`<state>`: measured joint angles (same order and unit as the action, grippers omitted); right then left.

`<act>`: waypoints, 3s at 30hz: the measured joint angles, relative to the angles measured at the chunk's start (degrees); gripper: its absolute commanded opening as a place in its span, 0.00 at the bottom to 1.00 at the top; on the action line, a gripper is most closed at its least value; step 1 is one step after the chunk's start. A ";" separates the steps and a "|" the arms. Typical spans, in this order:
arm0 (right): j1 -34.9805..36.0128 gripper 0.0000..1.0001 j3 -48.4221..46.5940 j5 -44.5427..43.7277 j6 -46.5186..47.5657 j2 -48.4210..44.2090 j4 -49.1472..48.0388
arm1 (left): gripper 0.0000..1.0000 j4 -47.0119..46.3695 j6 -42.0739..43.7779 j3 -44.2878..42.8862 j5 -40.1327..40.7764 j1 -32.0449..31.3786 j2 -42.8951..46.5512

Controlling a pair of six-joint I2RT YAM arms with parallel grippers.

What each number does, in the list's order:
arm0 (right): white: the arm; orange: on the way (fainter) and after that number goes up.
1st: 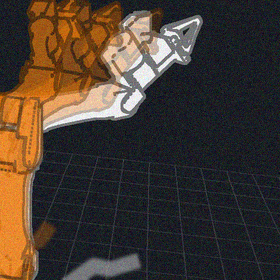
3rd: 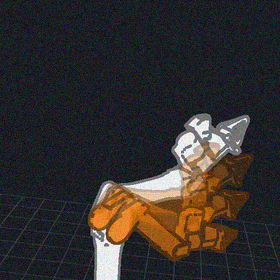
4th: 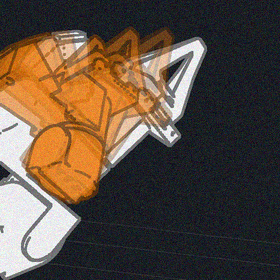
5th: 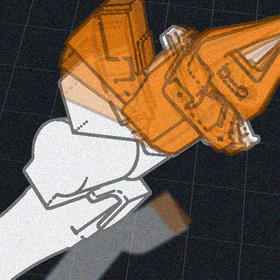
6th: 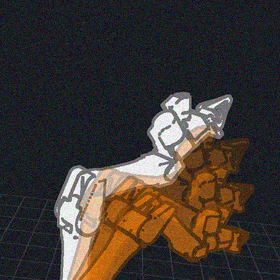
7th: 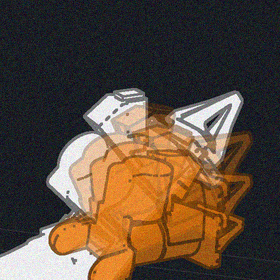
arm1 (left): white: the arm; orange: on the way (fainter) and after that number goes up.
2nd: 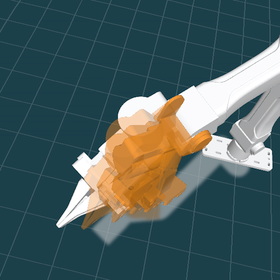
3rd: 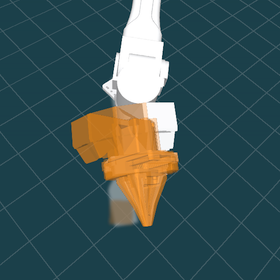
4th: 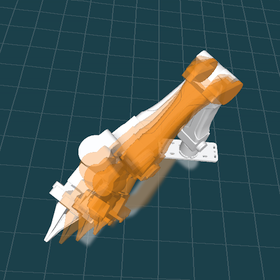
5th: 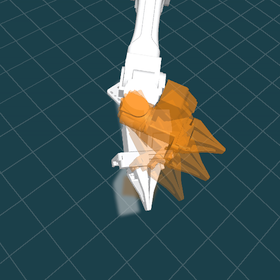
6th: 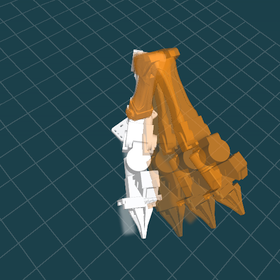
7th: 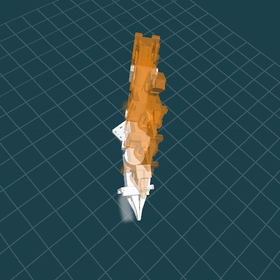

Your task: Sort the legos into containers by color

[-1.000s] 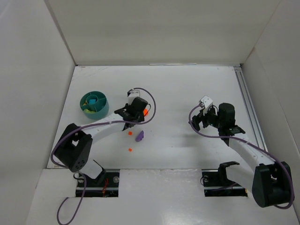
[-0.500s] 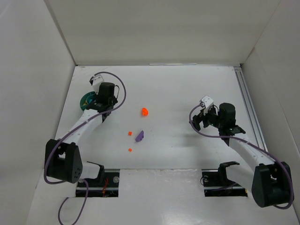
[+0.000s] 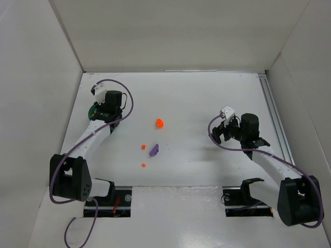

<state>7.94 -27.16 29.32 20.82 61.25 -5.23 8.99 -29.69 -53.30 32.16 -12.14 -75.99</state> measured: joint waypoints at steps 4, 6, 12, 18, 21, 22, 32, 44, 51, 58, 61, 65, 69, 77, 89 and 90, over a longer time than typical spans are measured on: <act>0.00 0.99 0.00 -0.02 0.00 0.72 0.02 | 0.20 0.90 -0.22 0.00 1.53 -0.02 -0.07; 0.00 0.99 0.00 -0.02 0.00 0.98 0.02 | 0.21 1.11 -0.39 -0.02 2.05 -0.02 -0.26; 0.00 0.99 0.00 -0.04 0.00 1.38 0.02 | 0.28 1.05 -0.79 -0.13 3.04 -0.02 -2.40; 0.00 0.99 0.00 -0.07 0.17 1.40 0.02 | 0.47 1.11 -0.87 -0.15 3.04 -0.07 -2.93; 0.00 0.99 0.00 -0.07 0.33 1.40 0.02 | 0.50 1.09 -1.01 -0.15 3.04 -0.07 -2.93; 0.00 0.99 0.00 -0.07 0.37 1.40 0.02 | 0.50 1.14 -1.03 -0.15 2.99 -0.07 -2.93; 0.00 0.99 0.00 -0.11 0.42 1.40 0.02 | 0.56 1.03 0.52 -0.15 -1.51 -1.95 0.20; 0.00 0.99 0.00 2.19 0.39 1.70 -1.68 | 0.59 -6.60 8.20 13.29 -28.68 -18.86 8.98; 0.00 0.99 0.11 4.59 0.31 2.69 -3.19 | 0.59 -6.60 8.09 18.75 -31.45 -29.62 8.96; 0.00 0.99 1.95 5.01 0.17 1.38 -3.93 | 0.56 -5.97 7.26 17.51 -27.21 -32.48 2.43; 0.00 0.99 1.97 5.01 0.17 0.79 -4.33 | 0.51 -4.63 6.43 15.89 -24.50 -32.48 -1.22; 0.00 0.99 1.97 5.01 0.17 0.63 -4.31 | 0.35 -3.50 5.35 14.34 -21.68 -32.92 -3.96; 0.00 0.99 1.97 5.01 0.17 0.66 -4.33 | 0.22 -2.82 4.90 13.53 -20.15 -33.73 -4.66; 0.00 0.99 1.97 5.01 0.17 0.63 -4.33 | 0.02 -1.33 3.52 12.94 -18.47 -34.77 -4.70; 0.00 0.99 1.97 5.01 0.17 0.24 -4.33 | 0.05 2.82 -7.82 4.92 3.13 -31.69 0.92; 0.00 0.99 1.97 5.01 0.17 0.24 -4.33 | 0.05 2.86 -9.49 4.11 5.79 -30.29 1.68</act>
<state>7.94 -25.19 34.33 20.99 61.49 -9.56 11.86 -39.18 -49.19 37.95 -42.44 -74.30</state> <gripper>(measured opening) 0.992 0.207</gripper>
